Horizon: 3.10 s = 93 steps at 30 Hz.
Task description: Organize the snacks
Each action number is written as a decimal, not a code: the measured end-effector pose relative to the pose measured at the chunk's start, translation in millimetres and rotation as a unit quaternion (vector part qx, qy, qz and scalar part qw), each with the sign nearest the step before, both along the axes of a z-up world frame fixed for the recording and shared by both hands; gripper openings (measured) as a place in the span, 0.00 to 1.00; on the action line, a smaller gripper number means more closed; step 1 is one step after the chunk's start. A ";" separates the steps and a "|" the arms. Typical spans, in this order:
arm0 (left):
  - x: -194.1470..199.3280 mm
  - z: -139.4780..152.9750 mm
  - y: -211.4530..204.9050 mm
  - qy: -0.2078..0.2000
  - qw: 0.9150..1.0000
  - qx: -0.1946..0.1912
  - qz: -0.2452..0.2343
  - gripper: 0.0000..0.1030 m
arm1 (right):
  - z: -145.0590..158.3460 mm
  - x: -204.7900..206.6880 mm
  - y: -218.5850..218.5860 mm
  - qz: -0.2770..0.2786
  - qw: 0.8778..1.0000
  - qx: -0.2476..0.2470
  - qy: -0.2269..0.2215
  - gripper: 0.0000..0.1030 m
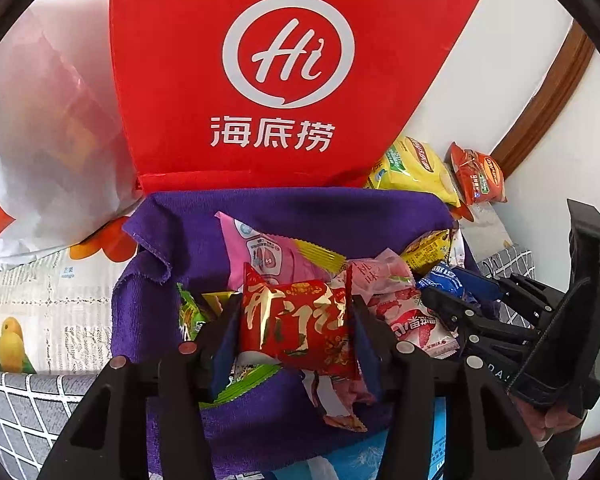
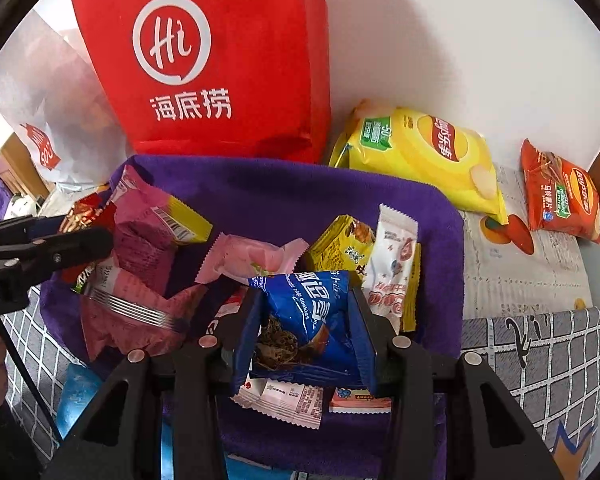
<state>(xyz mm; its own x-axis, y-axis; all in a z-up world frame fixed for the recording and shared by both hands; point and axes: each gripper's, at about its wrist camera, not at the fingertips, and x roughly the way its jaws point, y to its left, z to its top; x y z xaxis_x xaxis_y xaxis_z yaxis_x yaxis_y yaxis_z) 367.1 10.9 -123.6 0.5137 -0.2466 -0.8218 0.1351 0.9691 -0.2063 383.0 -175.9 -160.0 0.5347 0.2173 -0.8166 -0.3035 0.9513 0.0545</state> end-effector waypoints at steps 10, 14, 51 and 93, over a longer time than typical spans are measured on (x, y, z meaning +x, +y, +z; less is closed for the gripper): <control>0.7 -4.4 -3.7 0.010 1.000 0.010 -0.003 0.54 | -7.5 6.0 -2.6 -0.008 1.000 0.001 0.007 0.42; 1.9 -6.4 -5.9 0.013 1.000 0.013 -0.003 0.57 | -5.3 3.9 -0.4 -0.003 1.000 -0.006 0.000 0.42; -40.0 65.1 -5.6 -0.026 1.000 0.010 -0.004 0.90 | 68.7 -52.7 -25.0 -0.061 0.996 0.058 -0.039 0.76; -348.3 100.9 -29.9 -0.157 0.984 0.066 0.059 0.97 | 120.4 -350.9 -65.2 -0.136 0.976 0.022 -0.170 0.99</control>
<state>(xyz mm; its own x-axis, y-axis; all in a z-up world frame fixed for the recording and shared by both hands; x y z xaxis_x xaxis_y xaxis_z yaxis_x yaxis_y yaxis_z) 18.8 -19.0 -22.7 0.7654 -0.0716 -0.6396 0.0570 0.9974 -0.0434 32.1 -241.1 -39.6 0.8161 0.0605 -0.5747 -0.0485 0.9982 0.0361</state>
